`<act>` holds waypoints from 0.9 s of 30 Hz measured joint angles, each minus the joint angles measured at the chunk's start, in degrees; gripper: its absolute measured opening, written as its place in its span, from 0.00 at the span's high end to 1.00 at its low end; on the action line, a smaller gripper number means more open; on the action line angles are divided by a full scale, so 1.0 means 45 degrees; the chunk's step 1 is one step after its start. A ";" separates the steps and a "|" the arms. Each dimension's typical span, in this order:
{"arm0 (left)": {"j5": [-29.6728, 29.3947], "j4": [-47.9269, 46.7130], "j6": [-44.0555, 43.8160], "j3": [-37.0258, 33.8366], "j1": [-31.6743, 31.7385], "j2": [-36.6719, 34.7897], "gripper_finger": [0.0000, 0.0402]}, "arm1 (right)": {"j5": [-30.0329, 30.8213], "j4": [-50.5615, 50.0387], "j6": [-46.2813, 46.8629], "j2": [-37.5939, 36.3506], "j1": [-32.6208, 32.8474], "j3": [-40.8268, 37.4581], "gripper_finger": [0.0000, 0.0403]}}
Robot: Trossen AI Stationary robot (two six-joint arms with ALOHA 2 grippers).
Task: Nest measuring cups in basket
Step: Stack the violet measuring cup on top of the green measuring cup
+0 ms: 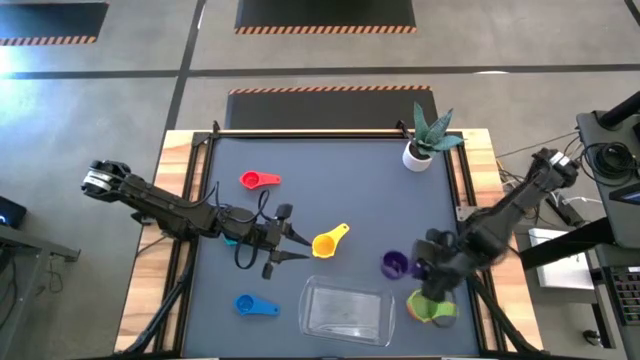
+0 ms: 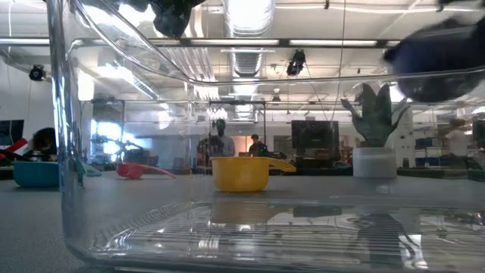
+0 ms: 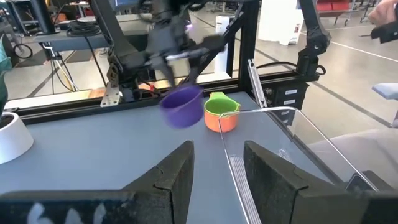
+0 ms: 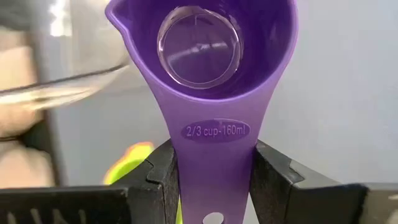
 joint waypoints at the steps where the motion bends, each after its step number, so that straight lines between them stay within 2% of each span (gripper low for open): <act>1: 0.0000 0.0039 0.0000 0.0000 0.0000 0.0017 0.69 | 0.0214 0.0010 0.0365 -0.0033 0.0507 0.0069 0.67; 8: -0.0005 0.0676 -0.0004 0.0000 0.0015 0.0761 0.69 | 0.0460 -0.0732 0.3299 0.0479 0.3440 0.0250 0.67; 13: -0.0014 0.0868 0.0020 0.0056 0.0044 0.1049 0.69 | 0.0439 -0.0962 0.5161 0.1017 0.4840 0.0431 0.67; 19: -0.0015 0.0917 0.0044 0.0107 0.0044 0.0952 0.69 | 0.0443 -0.0966 0.6094 0.1972 0.5675 0.1241 0.67; 27: -0.0010 0.0910 0.0010 0.0107 0.0044 0.0947 0.69 | -0.0902 -0.1809 0.6094 0.4131 0.5889 0.2028 0.65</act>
